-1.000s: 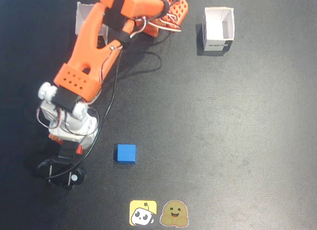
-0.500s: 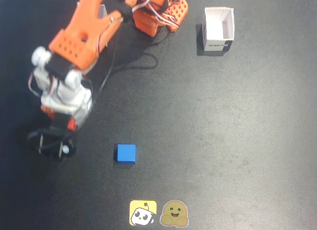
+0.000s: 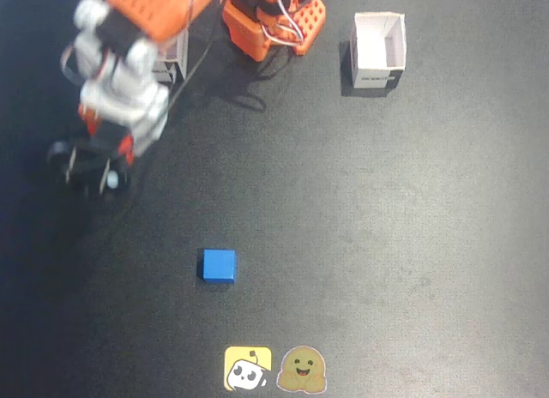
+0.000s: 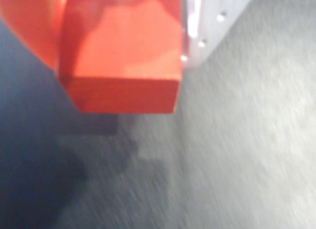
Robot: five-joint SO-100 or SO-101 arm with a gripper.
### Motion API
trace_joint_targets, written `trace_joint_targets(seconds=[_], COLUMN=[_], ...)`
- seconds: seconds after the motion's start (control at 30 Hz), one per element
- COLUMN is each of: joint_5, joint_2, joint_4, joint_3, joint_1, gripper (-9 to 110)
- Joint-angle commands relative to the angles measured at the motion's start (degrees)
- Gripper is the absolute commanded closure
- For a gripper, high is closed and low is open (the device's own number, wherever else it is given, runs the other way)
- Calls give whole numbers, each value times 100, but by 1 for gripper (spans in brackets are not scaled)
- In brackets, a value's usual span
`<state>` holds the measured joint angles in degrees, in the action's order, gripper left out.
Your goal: Put the red cube in the right box and the blue cube in the left box.
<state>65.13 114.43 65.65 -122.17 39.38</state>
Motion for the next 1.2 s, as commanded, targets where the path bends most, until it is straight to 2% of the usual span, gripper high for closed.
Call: trace_joint_targets(seconds=[0.0,0.7,1.17], joint_5=[70,457,1222], joint_2=[976,2848,2619], joint_4=[-44,1468,1099], joint_3=[-422,-914,-1424], joint_1=[202,1239,2074], gripper=[92,91,91])
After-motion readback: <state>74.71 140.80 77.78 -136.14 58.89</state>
